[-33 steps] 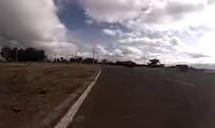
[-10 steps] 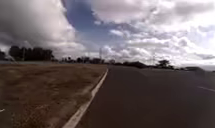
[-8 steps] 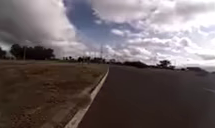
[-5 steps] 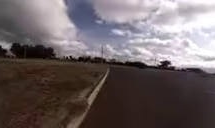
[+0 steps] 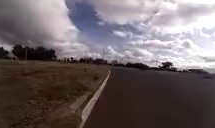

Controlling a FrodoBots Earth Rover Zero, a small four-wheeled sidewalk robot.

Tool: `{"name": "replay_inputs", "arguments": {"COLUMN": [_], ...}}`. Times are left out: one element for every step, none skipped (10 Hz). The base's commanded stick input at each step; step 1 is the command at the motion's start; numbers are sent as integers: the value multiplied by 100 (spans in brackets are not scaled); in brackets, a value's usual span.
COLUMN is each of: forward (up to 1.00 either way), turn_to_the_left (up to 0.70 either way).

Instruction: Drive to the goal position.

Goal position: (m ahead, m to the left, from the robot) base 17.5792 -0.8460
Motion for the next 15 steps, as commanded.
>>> {"name": "replay_inputs", "arguments": {"forward": [74, 77, 75, 74, 74, 77, 75, 75, 74, 76, 76, 74, 74, 74, 74], "turn_to_the_left": [-25, 0, 0, 0, 0, -7, -25, -33, -33, -32, -31, -13, -2, 0, 0]}}
